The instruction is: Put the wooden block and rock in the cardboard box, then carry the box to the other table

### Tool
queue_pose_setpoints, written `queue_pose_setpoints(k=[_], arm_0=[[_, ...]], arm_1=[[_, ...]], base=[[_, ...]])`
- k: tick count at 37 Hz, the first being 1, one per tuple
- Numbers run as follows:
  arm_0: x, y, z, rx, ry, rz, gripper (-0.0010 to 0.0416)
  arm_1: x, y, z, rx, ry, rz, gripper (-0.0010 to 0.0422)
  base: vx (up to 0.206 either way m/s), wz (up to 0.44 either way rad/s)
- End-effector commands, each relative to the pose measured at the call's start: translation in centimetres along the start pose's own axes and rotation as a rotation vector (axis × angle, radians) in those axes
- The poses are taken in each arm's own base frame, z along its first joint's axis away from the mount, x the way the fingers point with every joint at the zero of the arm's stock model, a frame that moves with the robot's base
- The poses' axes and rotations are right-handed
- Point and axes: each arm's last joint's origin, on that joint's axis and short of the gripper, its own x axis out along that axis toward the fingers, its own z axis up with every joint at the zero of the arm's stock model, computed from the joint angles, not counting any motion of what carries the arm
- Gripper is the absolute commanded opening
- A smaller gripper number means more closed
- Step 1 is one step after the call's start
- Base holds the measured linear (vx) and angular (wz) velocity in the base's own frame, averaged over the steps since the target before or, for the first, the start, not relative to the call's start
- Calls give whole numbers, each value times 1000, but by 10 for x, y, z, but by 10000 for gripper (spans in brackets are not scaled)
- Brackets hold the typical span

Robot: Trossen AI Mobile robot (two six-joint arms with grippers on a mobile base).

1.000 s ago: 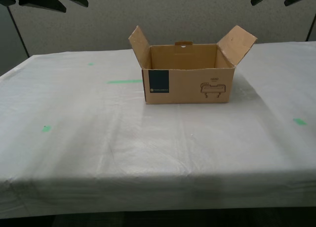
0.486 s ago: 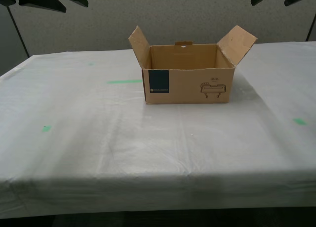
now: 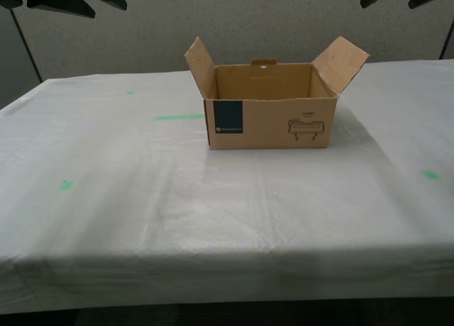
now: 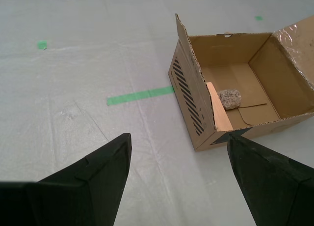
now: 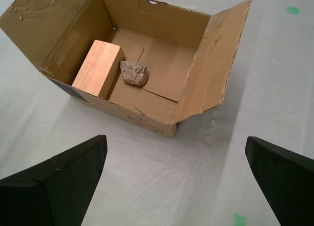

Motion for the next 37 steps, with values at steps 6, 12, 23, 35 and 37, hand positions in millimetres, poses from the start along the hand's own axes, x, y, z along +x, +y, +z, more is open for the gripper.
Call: queue_pose_setpoints(k=[6,12,23,35,37], arm_0=[[0,0,0,0,-2,0,394],[0,0,0,0,-2,0,394],[0,0,0,0,-2,0,393],[0,0,0,0,-2,0,393],[0,0,0,0,-2,0,393]], arm_1=[[0,0,0,4,-2,1,263],[0,0,0,4,-2,1,263],[0,0,0,4,-2,1,263],[0,0,0,4,-2,1,263],[0,0,0,4,-2,1,263]], base=[[0,0],[0,0],[0,0],[0,0],[0,0]])
